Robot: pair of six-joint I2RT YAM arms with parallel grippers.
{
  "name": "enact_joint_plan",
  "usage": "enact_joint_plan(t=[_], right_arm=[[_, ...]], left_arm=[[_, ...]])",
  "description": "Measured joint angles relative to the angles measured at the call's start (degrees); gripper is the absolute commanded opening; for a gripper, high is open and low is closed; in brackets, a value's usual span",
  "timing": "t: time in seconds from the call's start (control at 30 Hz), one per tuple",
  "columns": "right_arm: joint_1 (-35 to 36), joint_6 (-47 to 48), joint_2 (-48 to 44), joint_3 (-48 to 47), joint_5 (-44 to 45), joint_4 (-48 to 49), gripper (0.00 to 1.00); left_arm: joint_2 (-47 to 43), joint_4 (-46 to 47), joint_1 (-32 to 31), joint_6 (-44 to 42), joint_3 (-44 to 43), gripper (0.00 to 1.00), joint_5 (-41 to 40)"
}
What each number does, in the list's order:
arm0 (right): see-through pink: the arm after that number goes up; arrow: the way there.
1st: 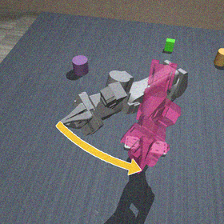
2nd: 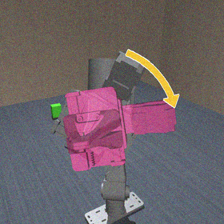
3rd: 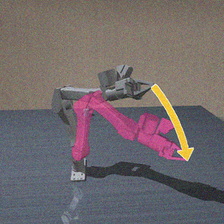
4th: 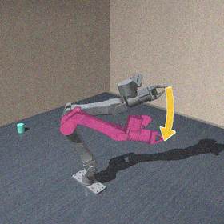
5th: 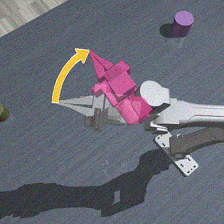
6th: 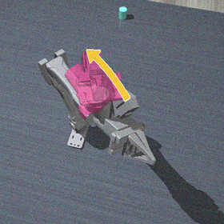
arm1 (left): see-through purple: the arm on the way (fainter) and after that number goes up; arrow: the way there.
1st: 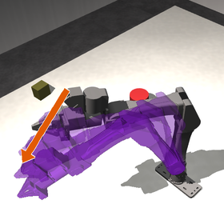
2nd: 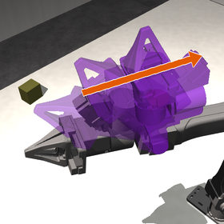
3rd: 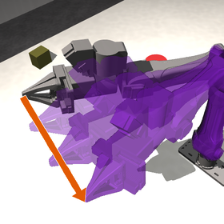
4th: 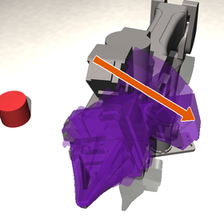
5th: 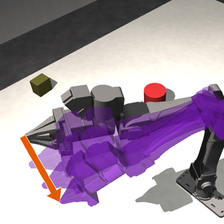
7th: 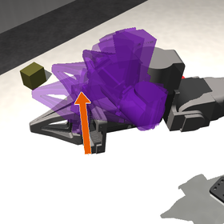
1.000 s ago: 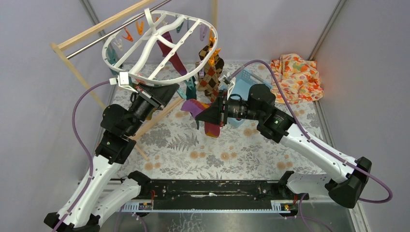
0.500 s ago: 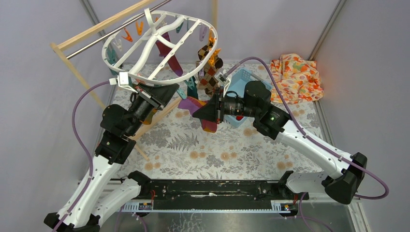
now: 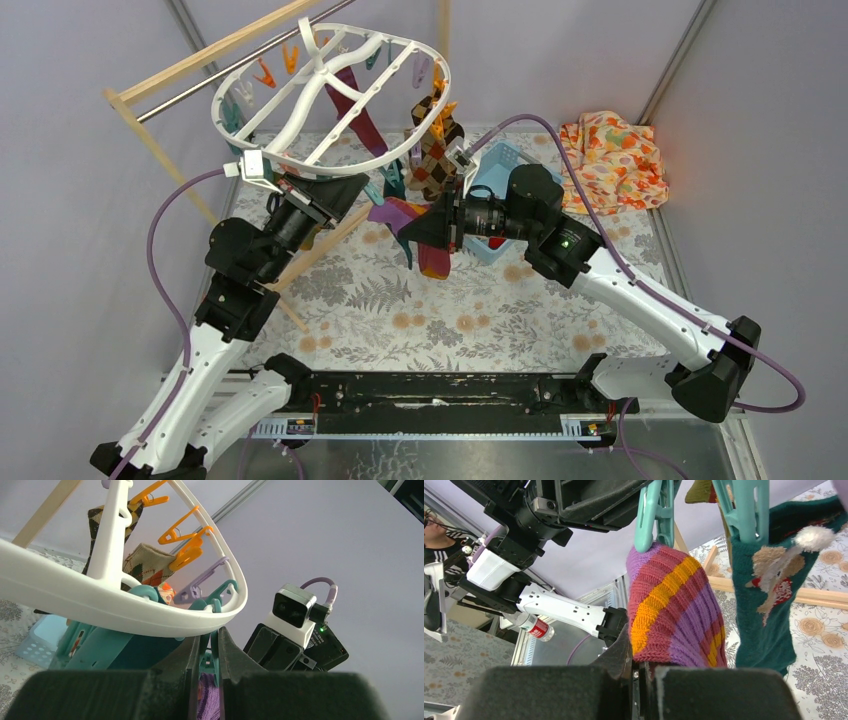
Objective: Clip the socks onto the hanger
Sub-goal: Clamp the sock onto the hanger.
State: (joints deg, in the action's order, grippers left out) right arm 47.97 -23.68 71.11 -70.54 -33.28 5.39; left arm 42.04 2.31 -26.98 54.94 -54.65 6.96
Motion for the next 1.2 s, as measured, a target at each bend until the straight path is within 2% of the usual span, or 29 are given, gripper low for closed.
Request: enact_joint_plan(t=[1.2], right_arm=[[0.00, 1.64, 5.42, -3.54, 2.89, -0.42, 0.00]], left_arm=[[-0.22, -1.09, 0.00, 1.73, -1.05, 0.00, 1.92]])
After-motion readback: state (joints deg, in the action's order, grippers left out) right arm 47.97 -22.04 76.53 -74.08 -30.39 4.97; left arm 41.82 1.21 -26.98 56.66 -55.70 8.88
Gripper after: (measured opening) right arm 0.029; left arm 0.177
